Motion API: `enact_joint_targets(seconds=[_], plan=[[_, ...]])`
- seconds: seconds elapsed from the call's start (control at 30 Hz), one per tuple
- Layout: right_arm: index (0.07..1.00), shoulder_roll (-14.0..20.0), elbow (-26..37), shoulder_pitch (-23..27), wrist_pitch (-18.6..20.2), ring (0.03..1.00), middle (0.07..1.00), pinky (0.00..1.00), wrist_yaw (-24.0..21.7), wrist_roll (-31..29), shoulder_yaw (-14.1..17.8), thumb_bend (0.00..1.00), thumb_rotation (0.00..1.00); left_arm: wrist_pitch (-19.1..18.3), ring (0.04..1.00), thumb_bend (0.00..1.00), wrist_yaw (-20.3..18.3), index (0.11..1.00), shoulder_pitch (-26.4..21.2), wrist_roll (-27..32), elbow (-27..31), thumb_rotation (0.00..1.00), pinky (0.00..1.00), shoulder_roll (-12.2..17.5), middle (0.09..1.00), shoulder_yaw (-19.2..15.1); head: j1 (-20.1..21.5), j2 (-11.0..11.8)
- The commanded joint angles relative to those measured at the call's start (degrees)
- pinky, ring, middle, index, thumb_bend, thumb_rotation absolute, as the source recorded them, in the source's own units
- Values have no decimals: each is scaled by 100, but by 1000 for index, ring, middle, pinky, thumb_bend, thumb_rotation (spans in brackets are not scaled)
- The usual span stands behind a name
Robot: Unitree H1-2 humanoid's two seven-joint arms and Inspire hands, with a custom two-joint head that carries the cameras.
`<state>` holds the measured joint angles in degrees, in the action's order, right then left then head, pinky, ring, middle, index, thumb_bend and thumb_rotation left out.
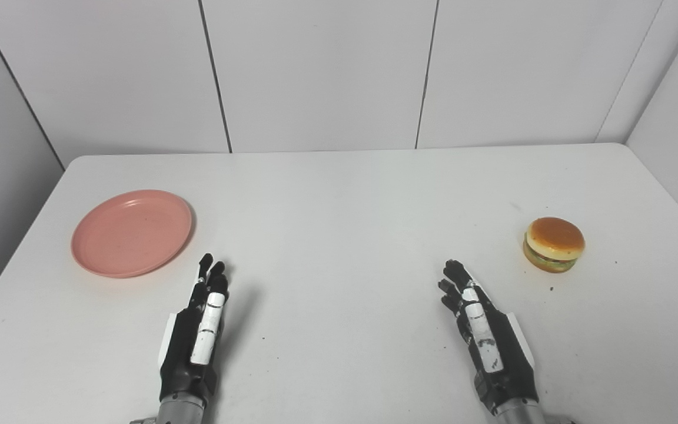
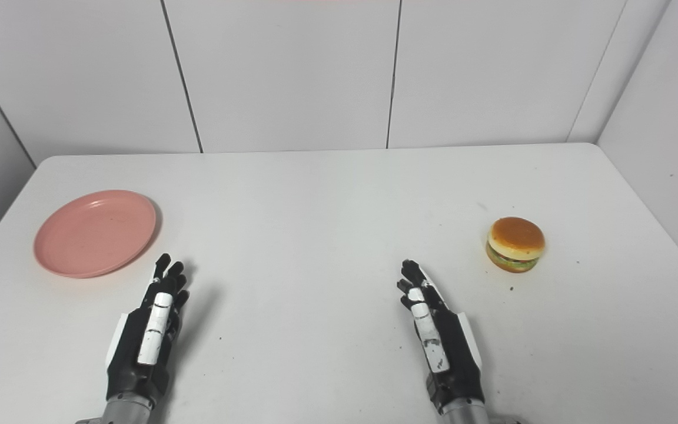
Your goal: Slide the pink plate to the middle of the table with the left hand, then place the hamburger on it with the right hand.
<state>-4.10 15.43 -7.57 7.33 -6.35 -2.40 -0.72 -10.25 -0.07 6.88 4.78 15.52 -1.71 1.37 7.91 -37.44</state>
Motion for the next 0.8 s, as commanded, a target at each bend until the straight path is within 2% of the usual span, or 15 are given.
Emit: enact_joint_targets(seconds=[0.0, 0.77], plan=[[904, 229, 159, -373, 22, 926, 936, 948, -89, -34, -66, 826, 905, -71, 1000, 655, -76, 1000, 322, -16, 93, 829, 1000, 72, 983, 28, -8, -5], [894, 212, 195, -377, 60, 922, 928, 942, -94, -32, -70, 826, 898, -88, 1000, 648, -80, 1000, 321, 9, 130, 825, 1000, 71, 979, 17, 7, -19]])
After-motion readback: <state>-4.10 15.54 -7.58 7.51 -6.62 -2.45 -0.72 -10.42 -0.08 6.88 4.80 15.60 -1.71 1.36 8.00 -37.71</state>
